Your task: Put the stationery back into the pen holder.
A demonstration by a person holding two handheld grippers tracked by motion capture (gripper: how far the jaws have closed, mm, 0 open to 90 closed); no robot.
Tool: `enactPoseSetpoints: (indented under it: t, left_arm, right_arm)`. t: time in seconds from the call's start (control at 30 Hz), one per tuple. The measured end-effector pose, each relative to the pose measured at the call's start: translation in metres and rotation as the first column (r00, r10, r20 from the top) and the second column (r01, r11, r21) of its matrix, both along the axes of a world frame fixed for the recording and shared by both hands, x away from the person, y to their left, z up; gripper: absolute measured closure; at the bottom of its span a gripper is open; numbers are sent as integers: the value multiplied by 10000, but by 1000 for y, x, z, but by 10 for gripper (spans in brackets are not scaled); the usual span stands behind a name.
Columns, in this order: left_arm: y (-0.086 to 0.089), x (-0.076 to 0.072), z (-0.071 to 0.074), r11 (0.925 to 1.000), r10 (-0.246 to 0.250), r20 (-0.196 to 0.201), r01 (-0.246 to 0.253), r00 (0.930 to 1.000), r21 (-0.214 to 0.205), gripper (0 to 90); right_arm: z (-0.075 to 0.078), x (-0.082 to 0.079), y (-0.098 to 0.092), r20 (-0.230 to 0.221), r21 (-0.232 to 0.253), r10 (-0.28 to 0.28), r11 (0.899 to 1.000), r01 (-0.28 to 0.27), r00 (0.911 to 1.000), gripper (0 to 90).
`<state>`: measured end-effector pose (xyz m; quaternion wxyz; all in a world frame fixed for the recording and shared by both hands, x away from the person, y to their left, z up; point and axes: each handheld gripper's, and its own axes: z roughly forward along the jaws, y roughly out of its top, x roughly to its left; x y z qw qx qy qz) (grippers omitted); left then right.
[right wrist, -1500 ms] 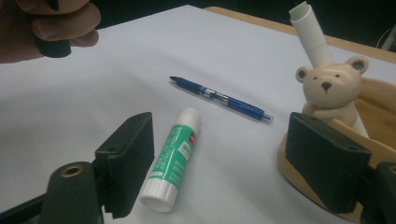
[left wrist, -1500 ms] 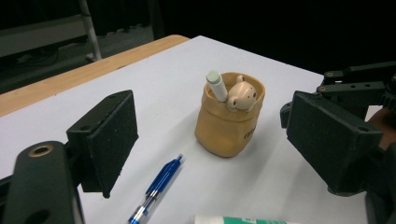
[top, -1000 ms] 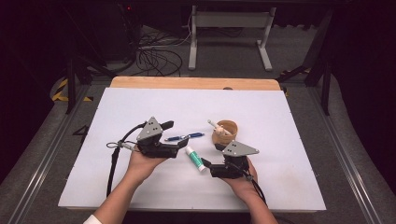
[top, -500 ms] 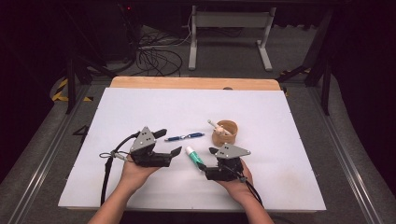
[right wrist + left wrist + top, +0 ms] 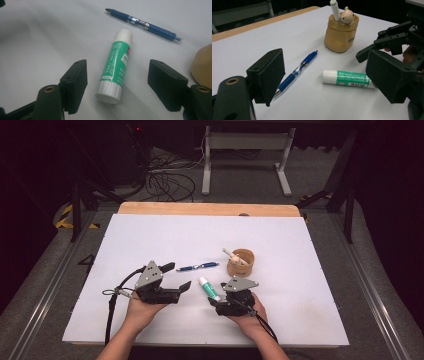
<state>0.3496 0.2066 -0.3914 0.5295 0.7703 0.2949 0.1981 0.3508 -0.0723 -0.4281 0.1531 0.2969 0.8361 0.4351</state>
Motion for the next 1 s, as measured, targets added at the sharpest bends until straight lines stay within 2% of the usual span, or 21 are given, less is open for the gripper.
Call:
enactPoseSetpoints:
  t: [0.13,0.23,0.47,0.73,1.0]
  left_arm:
    - [2,0,-2,9999,99,-133,-101,9999,-113,165]
    - [3,0,-2,9999,120,-145,-121,9998,-31,166]
    - [2,0,-2,9999,91,-144,-92,9999,-70,166]
    - [1,-1,-3,9999,101,-237,-105,9997,-127,167]
    - [1,0,-4,9998,126,-304,-130,9995,-117,171]
  right_arm:
    - [-2,0,3,-255,-274,-335,9991,328,9991,347]
    - [-4,-1,6,-393,-473,-723,9964,705,9966,353]
    - [-7,-5,16,-453,-746,-1203,9904,1168,9917,374]
    - [-10,-7,25,-519,-1084,-1571,9826,1509,9862,469]
    - [-9,-8,26,-671,-1002,-1714,9813,1643,9829,525]
